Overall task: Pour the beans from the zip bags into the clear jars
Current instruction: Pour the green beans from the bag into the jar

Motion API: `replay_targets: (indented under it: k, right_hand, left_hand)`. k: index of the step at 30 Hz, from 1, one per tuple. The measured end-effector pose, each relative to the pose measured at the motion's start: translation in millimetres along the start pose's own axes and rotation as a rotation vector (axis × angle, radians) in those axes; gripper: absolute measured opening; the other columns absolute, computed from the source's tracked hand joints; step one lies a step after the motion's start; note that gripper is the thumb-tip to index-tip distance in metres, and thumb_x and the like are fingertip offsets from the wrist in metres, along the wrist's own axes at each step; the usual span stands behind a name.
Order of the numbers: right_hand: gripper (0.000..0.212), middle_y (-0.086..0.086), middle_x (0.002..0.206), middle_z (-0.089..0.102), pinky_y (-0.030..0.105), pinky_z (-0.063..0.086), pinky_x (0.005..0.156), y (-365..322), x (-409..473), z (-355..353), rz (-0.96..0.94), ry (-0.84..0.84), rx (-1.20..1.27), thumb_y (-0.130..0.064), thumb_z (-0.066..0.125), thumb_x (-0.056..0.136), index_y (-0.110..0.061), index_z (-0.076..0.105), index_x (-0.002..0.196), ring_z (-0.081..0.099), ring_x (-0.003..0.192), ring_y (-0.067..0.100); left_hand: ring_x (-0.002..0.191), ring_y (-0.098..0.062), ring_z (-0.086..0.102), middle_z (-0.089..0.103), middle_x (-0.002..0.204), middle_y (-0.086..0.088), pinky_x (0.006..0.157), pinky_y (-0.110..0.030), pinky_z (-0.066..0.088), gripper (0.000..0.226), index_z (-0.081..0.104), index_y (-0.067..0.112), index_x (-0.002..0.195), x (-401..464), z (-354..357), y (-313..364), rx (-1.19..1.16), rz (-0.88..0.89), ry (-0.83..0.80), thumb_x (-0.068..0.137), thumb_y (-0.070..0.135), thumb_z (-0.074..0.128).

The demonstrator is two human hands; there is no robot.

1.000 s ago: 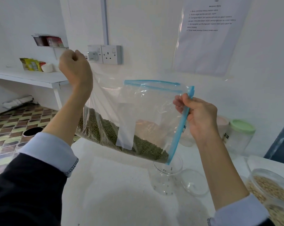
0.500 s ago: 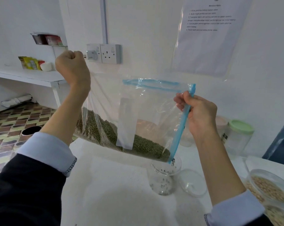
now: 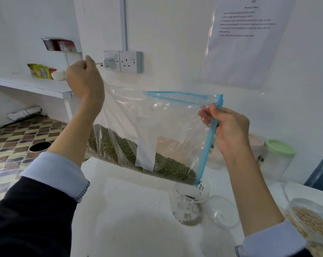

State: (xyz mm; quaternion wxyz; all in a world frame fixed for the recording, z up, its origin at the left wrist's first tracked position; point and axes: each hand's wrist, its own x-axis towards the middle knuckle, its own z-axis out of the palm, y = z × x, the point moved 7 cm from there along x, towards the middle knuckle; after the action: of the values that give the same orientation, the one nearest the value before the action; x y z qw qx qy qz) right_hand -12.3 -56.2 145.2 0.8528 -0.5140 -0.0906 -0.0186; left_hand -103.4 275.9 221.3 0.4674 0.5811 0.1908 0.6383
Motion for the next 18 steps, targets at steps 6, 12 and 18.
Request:
replay_targets:
  k: [6,12,18]
  right_hand:
    - [0.008,0.011,0.075,0.073,0.024,0.055,0.065,3.8,0.3,6.7,0.002,-0.027,-0.001,-0.003,0.065,0.086,0.002,0.067,0.079,0.07,0.065,0.019]
    - [0.009,0.011,0.072,0.072,0.024,0.057,0.065,2.4,-0.4,7.7,-0.018,-0.001,0.008,-0.002,0.066,0.085,0.003,0.067,0.078,0.069,0.062,0.019]
    - [0.009,0.011,0.074,0.071,0.024,0.055,0.065,4.2,2.3,7.3,0.008,-0.055,-0.017,-0.002,0.064,0.086,0.003,0.066,0.079,0.069,0.064,0.018]
  left_hand:
    - [0.037,-0.006,0.011,0.012,0.029,0.01,0.043,-0.013,0.015,0.052,0.018,0.019,0.048,-5.8,8.5,9.5,-0.1,-0.029,-0.063,0.088,0.001,0.045]
    - [0.045,-0.009,0.011,0.011,0.032,0.013,0.046,-0.021,0.015,0.05,0.018,0.021,0.045,-3.7,8.6,6.0,-0.135,-0.076,-0.097,0.081,-0.002,0.044]
    - [0.052,-0.014,0.012,0.009,0.037,0.014,0.051,-0.028,0.01,0.047,0.017,0.023,0.045,-1.1,9.2,3.7,-0.147,-0.086,-0.1,0.074,-0.001,0.045]
